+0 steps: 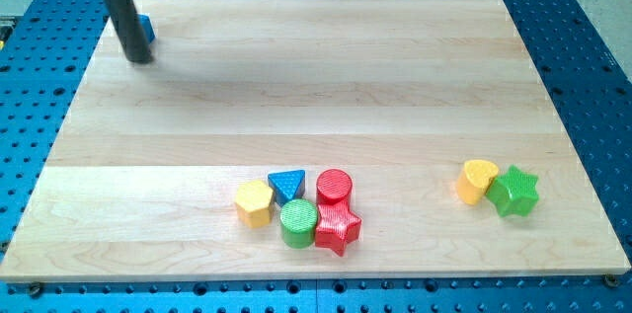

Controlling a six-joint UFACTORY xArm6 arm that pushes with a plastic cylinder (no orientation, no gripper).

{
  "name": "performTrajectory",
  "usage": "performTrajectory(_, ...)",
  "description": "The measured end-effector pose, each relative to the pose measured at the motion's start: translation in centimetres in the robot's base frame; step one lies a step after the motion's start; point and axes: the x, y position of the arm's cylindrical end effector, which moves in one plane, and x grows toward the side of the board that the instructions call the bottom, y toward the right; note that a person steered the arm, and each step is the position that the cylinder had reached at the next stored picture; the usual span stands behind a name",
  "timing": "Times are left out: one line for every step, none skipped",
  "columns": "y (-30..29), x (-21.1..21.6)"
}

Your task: Move the green star along with the heart at the center of the board

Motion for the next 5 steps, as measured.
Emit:
performTrajectory(0.7,-2.3)
performTrajectory(4.3,-5.1)
performTrajectory(6.9,-3.1)
performTrajectory(13.6,2.1)
performTrajectory(23.5,6.2)
